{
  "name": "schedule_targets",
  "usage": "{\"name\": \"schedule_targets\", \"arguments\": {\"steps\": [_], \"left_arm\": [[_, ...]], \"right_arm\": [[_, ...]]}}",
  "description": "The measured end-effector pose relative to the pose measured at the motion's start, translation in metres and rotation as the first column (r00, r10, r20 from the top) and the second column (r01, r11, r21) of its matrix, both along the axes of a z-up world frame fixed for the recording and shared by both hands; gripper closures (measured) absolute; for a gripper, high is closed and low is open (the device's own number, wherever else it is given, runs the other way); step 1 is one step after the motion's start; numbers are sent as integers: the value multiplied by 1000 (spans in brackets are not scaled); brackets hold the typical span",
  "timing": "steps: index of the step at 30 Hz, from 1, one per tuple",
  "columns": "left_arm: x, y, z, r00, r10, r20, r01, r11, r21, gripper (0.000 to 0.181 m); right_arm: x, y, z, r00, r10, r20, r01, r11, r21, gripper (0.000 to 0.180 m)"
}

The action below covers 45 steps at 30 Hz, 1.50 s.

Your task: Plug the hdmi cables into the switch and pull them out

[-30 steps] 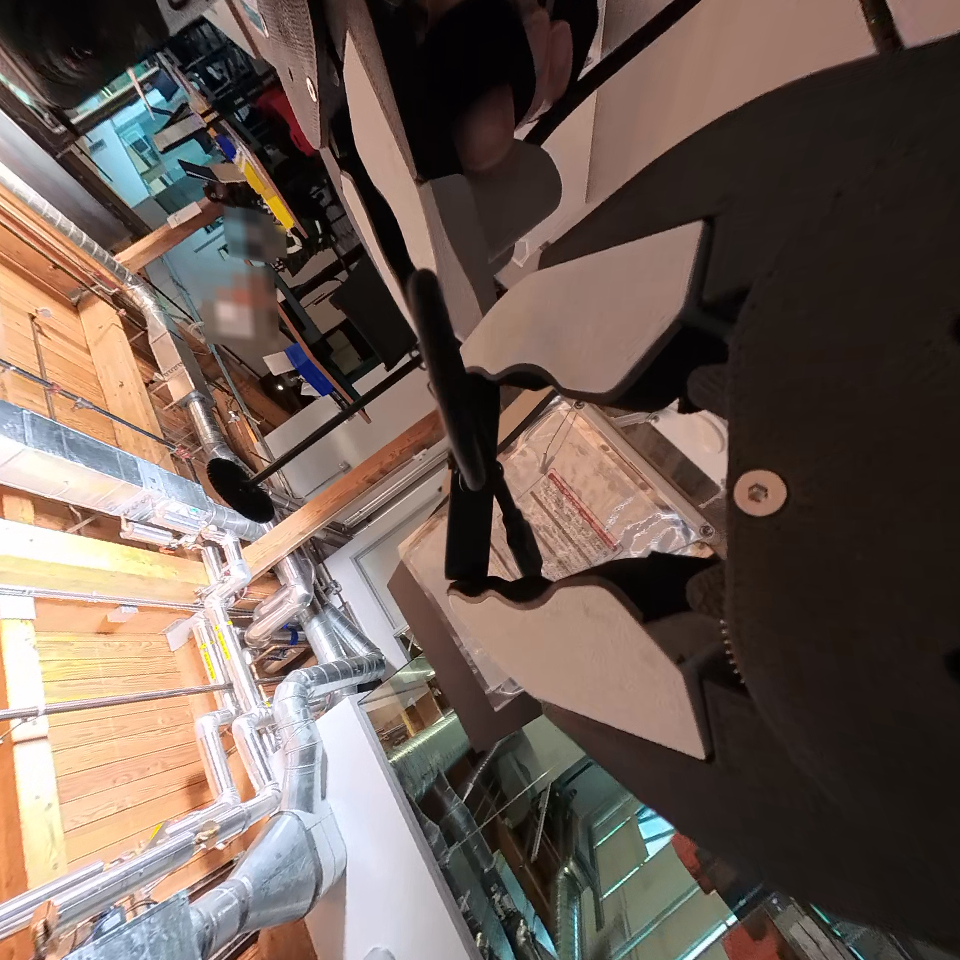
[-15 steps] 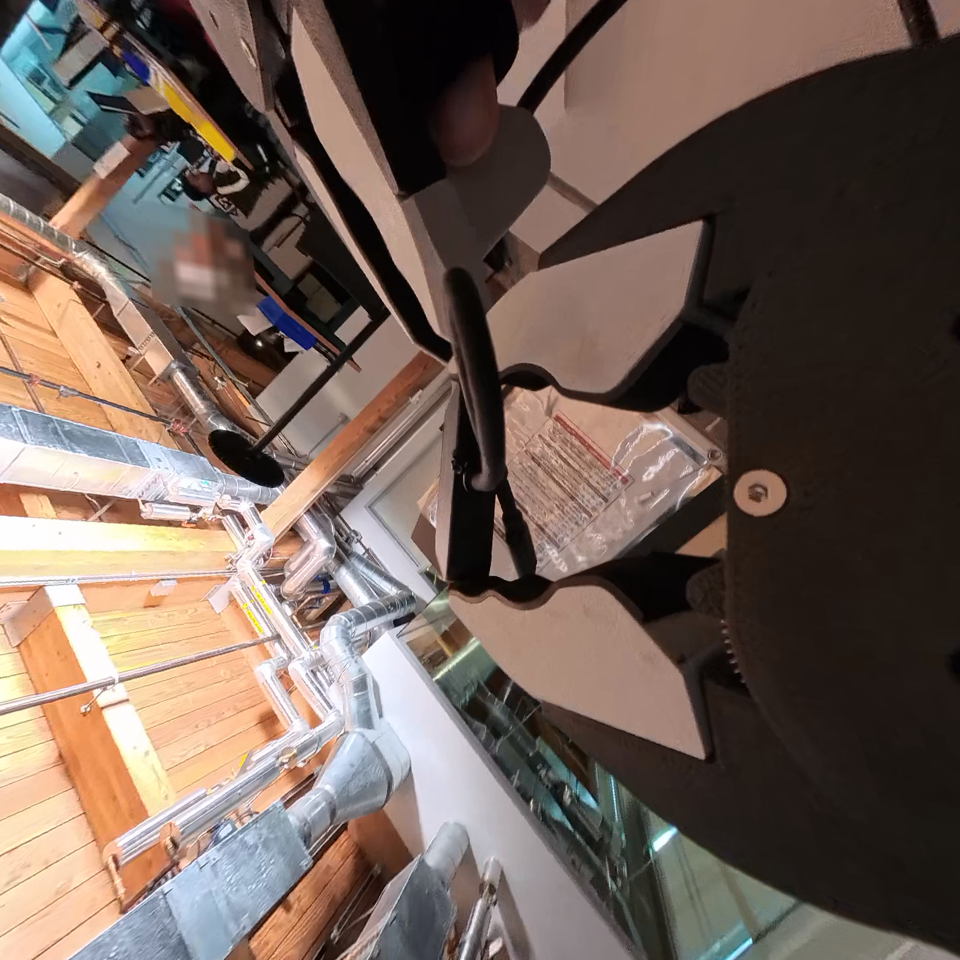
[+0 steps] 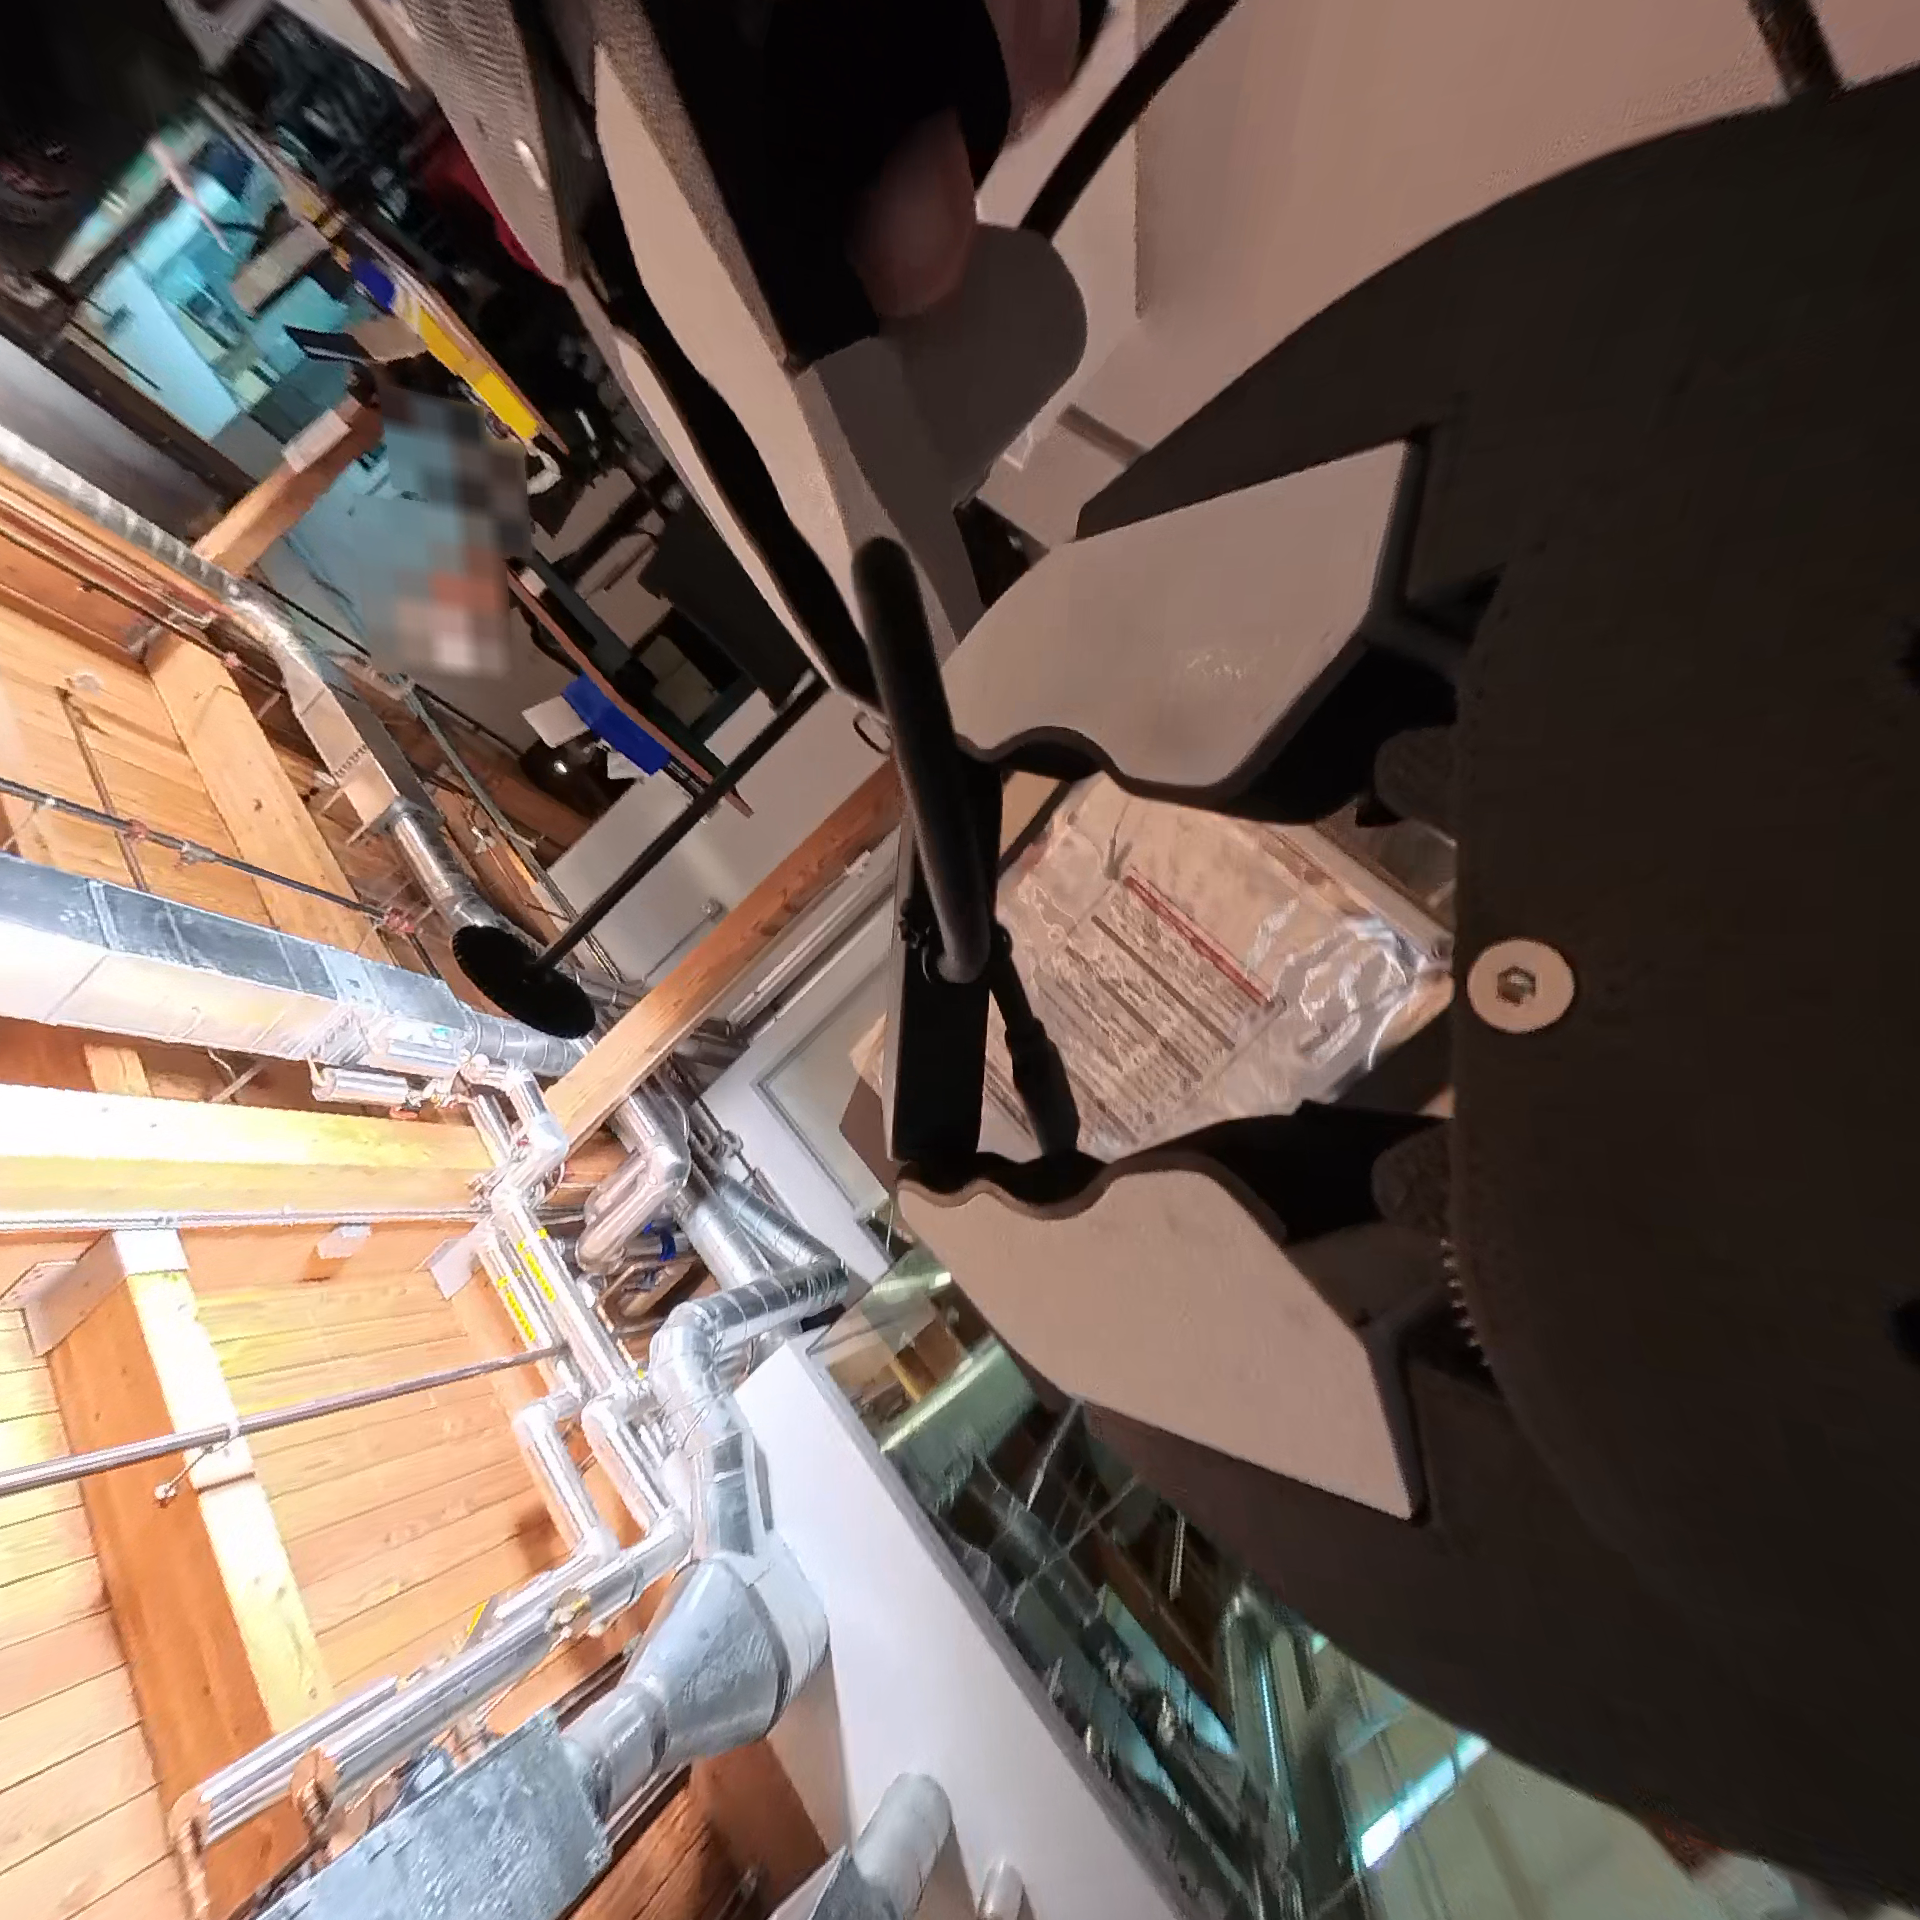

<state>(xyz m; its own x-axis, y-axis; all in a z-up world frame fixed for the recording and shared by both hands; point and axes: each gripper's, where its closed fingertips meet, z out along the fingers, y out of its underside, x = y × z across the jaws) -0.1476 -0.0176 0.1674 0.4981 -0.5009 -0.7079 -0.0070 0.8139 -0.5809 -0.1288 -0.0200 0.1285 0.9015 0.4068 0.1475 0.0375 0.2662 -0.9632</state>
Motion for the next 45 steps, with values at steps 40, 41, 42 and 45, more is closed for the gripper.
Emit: {"name": "schedule_targets", "arguments": {"steps": [40,41,42,45], "left_arm": [[-72,25,58,912,-290,290,388,840,-380,110],[-70,25,56,907,-305,292,404,828,-390,110],[-68,25,55,902,-317,294,417,816,-400,110],[-63,24,52,890,-345,298,448,787,-425,110]], "right_arm": [[195,-128,90,907,-340,250,300,936,184,159],[210,-128,80,898,-348,269,318,937,147,159],[221,-126,67,893,-330,306,314,944,101,159],[250,-119,19,876,-258,407,299,953,-40,159]]}}
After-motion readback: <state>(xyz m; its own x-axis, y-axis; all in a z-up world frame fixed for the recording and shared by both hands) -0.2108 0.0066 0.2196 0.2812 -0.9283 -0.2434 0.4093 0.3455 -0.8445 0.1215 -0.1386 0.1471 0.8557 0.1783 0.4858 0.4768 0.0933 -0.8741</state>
